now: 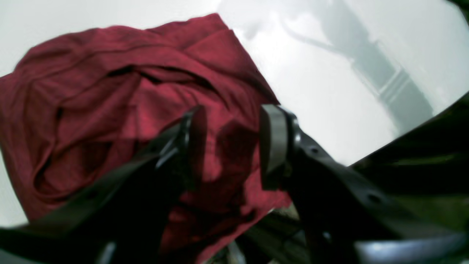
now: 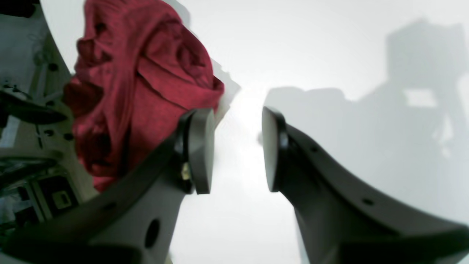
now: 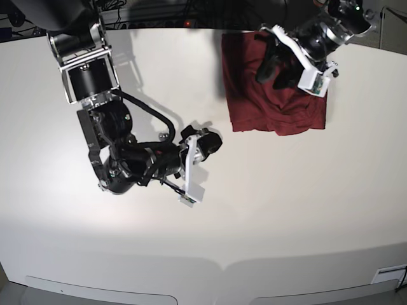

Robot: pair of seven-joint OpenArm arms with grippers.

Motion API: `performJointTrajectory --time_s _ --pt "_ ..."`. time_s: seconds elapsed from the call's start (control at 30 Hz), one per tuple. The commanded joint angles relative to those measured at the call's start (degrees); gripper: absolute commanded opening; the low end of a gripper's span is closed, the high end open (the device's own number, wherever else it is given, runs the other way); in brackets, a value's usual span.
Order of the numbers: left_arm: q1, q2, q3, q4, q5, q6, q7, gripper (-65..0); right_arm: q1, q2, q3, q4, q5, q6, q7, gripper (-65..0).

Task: Fold the T-shirt properly
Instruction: 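Press the folded bundle with the left gripper and tuck its edges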

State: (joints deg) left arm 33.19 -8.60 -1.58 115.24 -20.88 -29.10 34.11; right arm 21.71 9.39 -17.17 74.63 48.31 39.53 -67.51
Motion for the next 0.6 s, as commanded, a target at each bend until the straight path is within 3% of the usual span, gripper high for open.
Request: performJointTrajectory --time_s 0.0,0.1,0.17,0.47,0.57 --pt "0.1 -0.1 1.0 1.0 0.7 1.3 -2.5 -42.2 1.6 0.0 0.3 0.9 1.3 0.5 1.0 -43.0" --pt "0.1 -0.1 3.3 1.0 7.6 7.8 -5.6 -42.2 1.6 0.0 0.3 0.9 1.3 0.5 1.0 -43.0" --pt "0.1 -0.1 4.0 1.0 10.6 10.1 -5.7 -42.2 1.6 0.0 0.3 0.9 1.4 0.5 0.9 -43.0" --pt "0.2 0.3 6.7 0.9 10.9 10.5 -3.5 -42.3 1.6 0.0 0.3 0.9 1.4 0.5 1.0 -43.0" --pt "0.1 0.3 9.8 0.9 12.6 10.5 -3.5 -49.2 1.6 0.0 0.3 0.9 1.4 0.5 1.1 -43.0"
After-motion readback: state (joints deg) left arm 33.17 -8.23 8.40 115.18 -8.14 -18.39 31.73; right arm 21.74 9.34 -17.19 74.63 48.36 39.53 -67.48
